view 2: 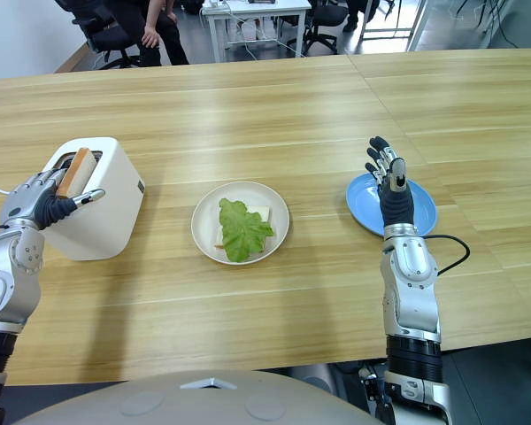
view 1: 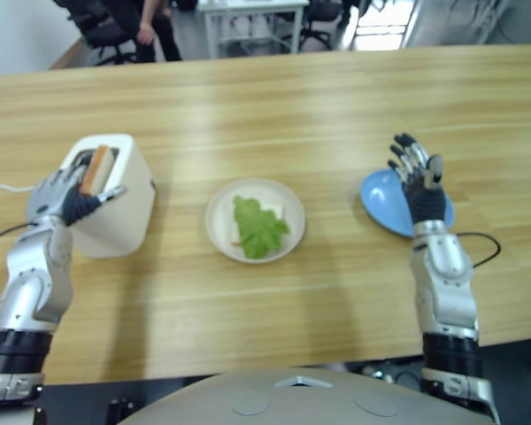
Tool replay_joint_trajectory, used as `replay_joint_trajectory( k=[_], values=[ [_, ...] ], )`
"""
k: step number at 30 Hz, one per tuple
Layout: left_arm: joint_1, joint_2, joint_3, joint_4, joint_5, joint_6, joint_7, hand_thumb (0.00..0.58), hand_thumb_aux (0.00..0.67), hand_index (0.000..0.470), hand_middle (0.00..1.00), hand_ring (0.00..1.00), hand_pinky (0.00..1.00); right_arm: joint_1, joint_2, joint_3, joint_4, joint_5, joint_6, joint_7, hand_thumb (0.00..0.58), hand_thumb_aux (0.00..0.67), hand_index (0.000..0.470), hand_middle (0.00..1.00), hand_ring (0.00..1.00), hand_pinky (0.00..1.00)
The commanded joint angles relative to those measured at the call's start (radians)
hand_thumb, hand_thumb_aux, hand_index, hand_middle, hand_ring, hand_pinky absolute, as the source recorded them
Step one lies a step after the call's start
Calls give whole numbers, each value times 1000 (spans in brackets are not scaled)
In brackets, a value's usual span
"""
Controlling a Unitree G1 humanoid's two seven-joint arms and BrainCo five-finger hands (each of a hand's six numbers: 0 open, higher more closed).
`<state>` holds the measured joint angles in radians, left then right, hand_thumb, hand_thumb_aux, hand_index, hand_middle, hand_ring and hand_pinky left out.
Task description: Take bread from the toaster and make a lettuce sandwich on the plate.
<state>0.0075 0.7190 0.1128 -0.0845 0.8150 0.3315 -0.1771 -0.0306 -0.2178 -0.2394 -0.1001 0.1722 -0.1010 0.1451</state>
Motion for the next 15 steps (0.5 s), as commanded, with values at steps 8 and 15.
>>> replay_joint_trajectory(
  k=[8, 15],
  values=[
    [2, -4, 23, 40, -49, 36, 22, 62, 37, 25, 0, 0, 0, 2, -2, -6, 22, 3, 5, 2, 0, 0, 0, 0, 0, 0],
    [-6, -15, 45, 29, -98, 43, 60, 521, 457, 314, 0, 0, 0, 3, -6, -7, 32, -2, 1, 1, 0, 0, 0, 0, 0, 0]
  ],
)
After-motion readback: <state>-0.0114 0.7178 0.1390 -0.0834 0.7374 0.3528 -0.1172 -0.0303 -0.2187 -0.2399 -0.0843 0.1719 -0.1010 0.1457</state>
